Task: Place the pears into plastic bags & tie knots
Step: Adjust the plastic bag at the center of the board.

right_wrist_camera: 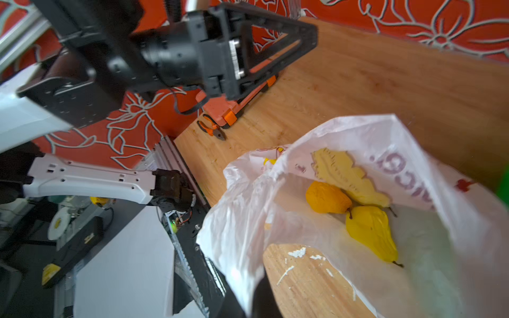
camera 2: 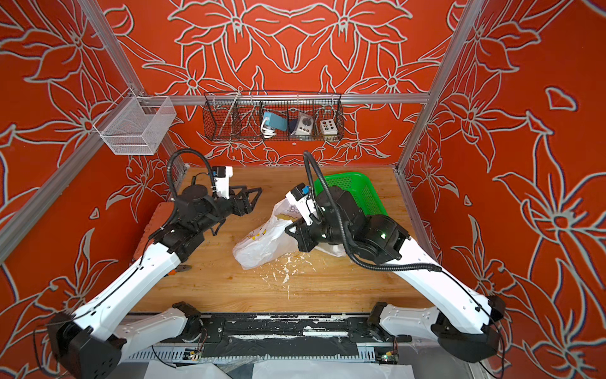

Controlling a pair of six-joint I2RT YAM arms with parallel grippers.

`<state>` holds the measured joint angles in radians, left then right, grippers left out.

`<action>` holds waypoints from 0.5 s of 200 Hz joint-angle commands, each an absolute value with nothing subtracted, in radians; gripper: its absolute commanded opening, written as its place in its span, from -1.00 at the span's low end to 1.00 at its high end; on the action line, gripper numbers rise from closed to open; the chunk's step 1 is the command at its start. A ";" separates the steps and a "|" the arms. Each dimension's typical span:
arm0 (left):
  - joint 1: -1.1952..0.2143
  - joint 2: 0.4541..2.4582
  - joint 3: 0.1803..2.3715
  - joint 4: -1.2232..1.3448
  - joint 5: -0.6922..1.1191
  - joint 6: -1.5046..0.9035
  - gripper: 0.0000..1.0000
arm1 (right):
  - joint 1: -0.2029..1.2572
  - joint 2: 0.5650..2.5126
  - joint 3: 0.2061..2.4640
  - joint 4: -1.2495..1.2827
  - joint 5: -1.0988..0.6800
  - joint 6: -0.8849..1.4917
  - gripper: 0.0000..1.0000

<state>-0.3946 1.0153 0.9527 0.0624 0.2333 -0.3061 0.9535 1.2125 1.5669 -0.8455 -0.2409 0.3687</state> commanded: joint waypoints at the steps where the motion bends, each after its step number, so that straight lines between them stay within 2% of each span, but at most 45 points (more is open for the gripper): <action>1: -0.397 0.912 0.856 0.174 0.324 -0.247 0.55 | 0.944 1.317 1.690 -0.992 -0.158 0.271 -1.00; 46: -0.403 0.746 0.644 0.380 0.424 -0.214 0.56 | 0.895 1.446 1.814 -1.036 -0.160 0.241 -1.00; 100: -0.480 0.810 0.630 0.488 0.399 -0.151 0.58 | 0.870 1.536 1.970 -1.097 -0.199 0.226 -1.00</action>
<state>-0.4408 0.7792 0.6079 0.3805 0.3946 -0.2150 0.8742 1.5188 1.8988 -1.0328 -0.1848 0.2596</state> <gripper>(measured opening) 0.789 0.049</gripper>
